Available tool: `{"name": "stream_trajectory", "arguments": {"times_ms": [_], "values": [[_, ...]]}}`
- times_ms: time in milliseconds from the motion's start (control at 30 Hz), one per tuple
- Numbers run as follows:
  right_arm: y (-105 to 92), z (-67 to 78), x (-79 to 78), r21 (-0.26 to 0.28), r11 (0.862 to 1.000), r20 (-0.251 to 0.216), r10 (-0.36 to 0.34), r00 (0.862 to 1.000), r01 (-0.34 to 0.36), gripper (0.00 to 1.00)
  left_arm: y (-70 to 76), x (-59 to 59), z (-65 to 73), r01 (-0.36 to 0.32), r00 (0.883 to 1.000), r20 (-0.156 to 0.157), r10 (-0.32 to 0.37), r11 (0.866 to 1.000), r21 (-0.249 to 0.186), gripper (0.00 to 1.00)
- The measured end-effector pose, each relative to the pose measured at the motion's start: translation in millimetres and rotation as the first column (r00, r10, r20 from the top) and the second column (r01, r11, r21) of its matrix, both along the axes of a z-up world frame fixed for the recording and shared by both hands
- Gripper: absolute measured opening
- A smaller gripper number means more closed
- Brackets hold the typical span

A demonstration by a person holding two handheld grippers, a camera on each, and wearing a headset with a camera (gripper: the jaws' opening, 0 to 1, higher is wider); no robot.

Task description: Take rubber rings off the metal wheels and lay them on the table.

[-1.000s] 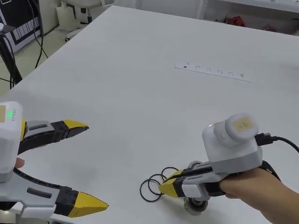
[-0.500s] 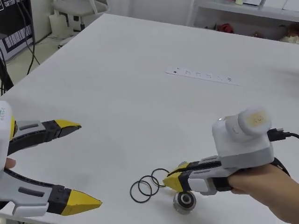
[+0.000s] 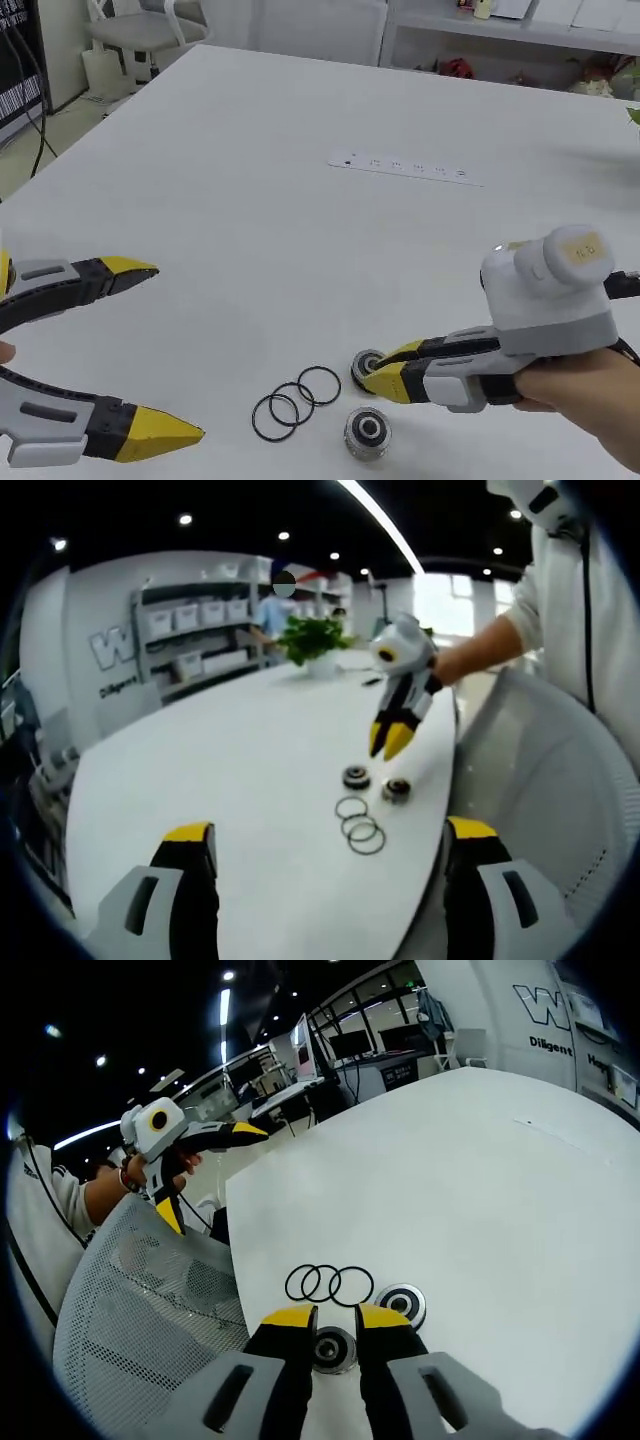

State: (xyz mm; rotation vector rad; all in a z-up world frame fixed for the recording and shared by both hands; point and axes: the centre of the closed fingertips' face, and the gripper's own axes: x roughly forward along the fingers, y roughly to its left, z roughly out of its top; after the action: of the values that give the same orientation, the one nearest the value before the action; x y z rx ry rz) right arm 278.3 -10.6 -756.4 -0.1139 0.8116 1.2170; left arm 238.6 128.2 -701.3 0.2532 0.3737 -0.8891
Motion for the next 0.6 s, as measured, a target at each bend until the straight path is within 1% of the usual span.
{"name": "stream_trajectory", "arguments": {"times_ms": [167,267,400,500,600], "values": [[-12.9,0.2,2.6,0.003,1.0,0.014,-0.018,1.0,0.018,0.13,-9.2,4.1,5.7,0.019,1.0,0.004,-0.019,1.0,0.005,0.95],[-19.2,-0.8,4.3,0.003,1.0,0.011,-0.029,1.0,0.029,0.14,-14.9,7.2,9.3,0.029,1.0,0.005,-0.029,1.0,0.005,0.95],[-30.2,-3.2,6.9,0.004,0.999,0.006,-0.049,0.999,0.049,0.14,-25.8,14.8,18.7,0.045,0.999,0.021,-0.045,0.999,0.0,0.95],[-37.1,-3.8,8.5,0.005,0.998,0.008,-0.061,0.998,0.061,0.14,-31.6,18.8,20.9,0.058,0.998,0.026,-0.058,0.998,0.004,0.95],[-43.8,-3.5,9.4,0.01,0.997,0.005,-0.075,0.997,0.075,0.14,-40.1,23.0,21.8,0.077,0.997,0.022,-0.078,0.997,0.005,0.95]]}}
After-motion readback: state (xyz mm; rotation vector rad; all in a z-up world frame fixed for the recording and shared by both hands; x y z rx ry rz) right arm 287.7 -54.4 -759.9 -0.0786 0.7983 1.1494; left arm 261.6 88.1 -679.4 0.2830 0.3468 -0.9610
